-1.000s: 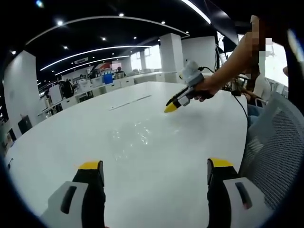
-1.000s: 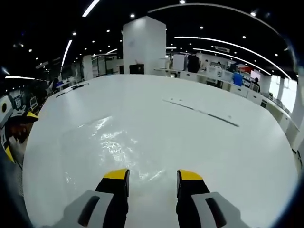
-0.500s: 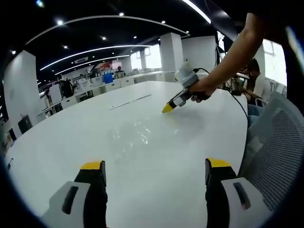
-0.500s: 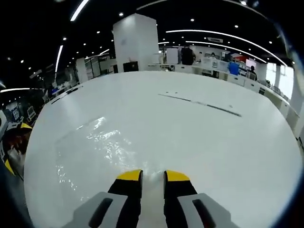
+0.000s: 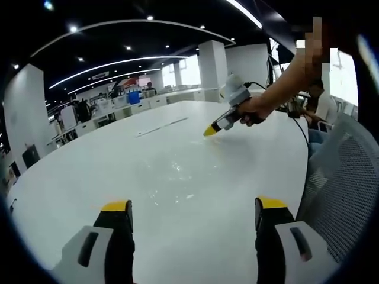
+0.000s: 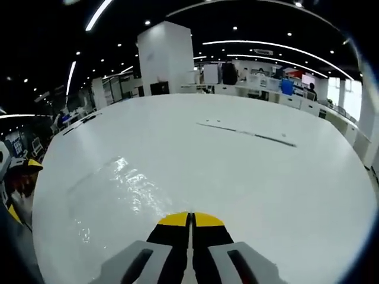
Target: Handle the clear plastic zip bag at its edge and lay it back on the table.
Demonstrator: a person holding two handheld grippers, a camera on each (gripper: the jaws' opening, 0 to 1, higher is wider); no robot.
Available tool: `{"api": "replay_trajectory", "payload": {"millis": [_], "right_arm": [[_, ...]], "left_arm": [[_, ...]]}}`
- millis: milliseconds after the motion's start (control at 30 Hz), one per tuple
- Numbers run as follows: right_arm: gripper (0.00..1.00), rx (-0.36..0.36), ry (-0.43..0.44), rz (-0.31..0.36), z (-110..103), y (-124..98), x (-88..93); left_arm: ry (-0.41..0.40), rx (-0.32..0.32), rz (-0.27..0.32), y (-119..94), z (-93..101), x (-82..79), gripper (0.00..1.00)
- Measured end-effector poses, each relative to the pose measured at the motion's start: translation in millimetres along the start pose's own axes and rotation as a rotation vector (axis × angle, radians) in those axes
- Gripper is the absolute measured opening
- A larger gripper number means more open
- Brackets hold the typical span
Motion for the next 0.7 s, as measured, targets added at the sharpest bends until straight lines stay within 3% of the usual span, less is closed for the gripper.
{"api": "replay_trajectory", "payload": {"millis": [467,700], "right_arm": [[0.00,0.069,0.081,0.026,-19,-21,8.7],[0.00,0.106,0.158,0.047,-25,-34,14.3]], "left_arm": [[0.061,0.000,0.018,1,7.7,-11.9,0.84],[0.069,0.017,0.023,8,26.1,-16.2,0.84]]}}
Point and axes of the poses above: the point that each gripper's makers call its tool centre point, and the gripper's own axes: y roughly forward along the fingers, z roughly to its right, x roughly out of its underside, the point moved 5 cm from there along -y, roughly backward along the fingers, and after that the axes turned 1 degree about -y, right-handed, at the moved point
